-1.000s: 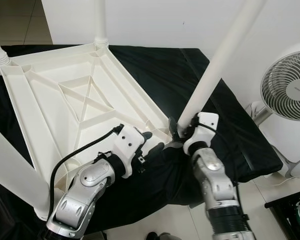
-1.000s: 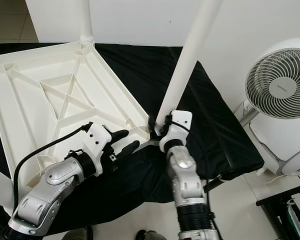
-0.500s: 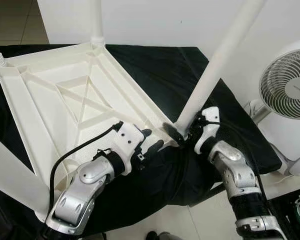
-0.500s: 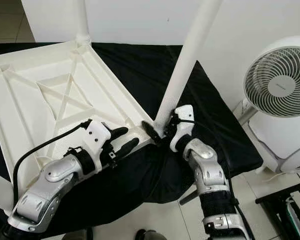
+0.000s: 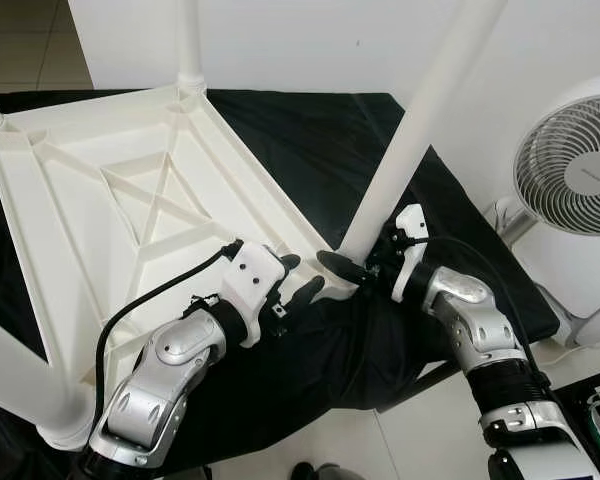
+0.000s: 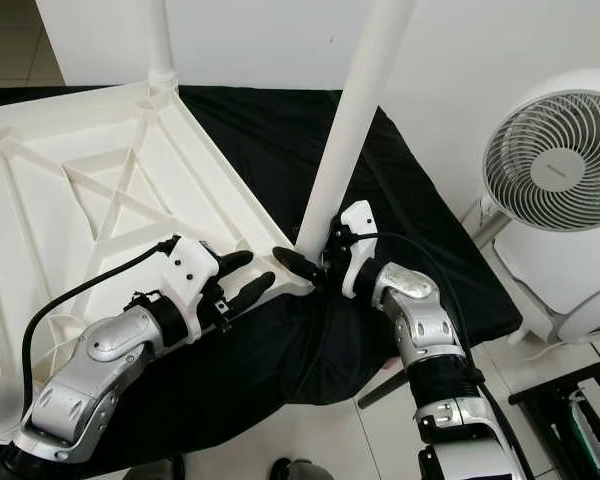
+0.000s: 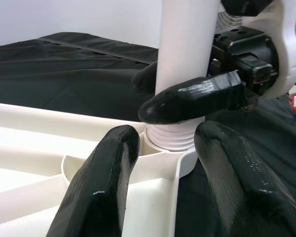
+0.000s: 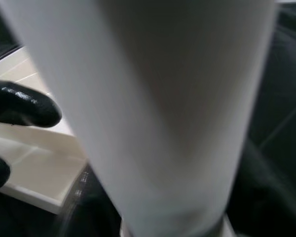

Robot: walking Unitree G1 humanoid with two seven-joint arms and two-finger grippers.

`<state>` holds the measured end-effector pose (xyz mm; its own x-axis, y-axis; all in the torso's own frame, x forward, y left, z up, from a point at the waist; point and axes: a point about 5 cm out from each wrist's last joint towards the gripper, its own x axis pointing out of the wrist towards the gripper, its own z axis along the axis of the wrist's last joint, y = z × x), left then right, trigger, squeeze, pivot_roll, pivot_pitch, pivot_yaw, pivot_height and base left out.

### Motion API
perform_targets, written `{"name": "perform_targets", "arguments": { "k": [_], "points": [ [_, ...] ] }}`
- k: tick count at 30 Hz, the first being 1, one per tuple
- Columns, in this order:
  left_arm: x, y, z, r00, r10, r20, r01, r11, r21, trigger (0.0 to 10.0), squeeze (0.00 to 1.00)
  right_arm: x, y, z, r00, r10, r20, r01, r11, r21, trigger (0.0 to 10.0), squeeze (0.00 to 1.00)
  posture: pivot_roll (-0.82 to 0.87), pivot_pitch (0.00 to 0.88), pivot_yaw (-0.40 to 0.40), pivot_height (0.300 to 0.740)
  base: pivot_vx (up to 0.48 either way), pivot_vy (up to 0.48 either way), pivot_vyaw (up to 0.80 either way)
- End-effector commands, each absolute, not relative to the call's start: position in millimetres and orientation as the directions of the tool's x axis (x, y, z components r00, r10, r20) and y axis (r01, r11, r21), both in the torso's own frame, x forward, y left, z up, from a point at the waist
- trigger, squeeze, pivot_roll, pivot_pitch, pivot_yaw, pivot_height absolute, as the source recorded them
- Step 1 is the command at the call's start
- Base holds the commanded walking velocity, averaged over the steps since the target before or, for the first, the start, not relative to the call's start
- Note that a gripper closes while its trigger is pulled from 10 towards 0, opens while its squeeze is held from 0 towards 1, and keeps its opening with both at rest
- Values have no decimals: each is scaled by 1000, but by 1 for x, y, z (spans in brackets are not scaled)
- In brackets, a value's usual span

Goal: Building children table

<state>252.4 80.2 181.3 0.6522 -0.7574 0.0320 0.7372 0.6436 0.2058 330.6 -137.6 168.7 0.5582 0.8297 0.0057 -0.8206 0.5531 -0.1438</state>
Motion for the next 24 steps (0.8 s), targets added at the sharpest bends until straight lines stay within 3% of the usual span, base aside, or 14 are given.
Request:
{"name": "perform_targets", "arguments": {
  "k": [1, 4, 11, 12, 18, 24],
  "points": [
    [252, 79, 178, 653, -757, 18, 740, 643, 199, 10000, 0, 328, -139, 160, 536, 844, -27, -840, 529, -122, 0, 0, 146, 116, -117, 740, 0, 0, 0],
    [250, 78, 176, 640, -768, 7, 753, 629, 194, 10000, 0, 326, -145, 157, 553, 833, -22, -829, 548, -114, 0, 0, 139, 113, -116, 740, 0, 0, 0],
    [244, 80, 172, 613, -790, -25, 776, 596, 203, 10000, 0, 324, -156, 154, 680, 732, 49, -728, 681, -71, 0, 0, 133, 113, -116, 740, 0, 0, 0],
    [243, 80, 173, 611, -791, -24, 778, 595, 201, 10000, 0, 324, -157, 154, 698, 714, 60, -711, 700, -61, 10000, 0, 132, 115, -113, 740, 0, 0, 0],
    [240, 79, 172, 613, -790, -22, 780, 600, 178, 10000, 0, 318, -151, 154, 779, 616, 120, -619, 786, -14, 10000, 0, 135, 118, -114, 740, 0, 0, 0],
    [236, 79, 168, 612, -790, -31, 783, 600, 165, 10000, 0, 313, -143, 148, 901, 415, 122, -420, 907, 15, 10000, 0, 141, 120, -118, 740, 0, 0, 0]
  ]
}}
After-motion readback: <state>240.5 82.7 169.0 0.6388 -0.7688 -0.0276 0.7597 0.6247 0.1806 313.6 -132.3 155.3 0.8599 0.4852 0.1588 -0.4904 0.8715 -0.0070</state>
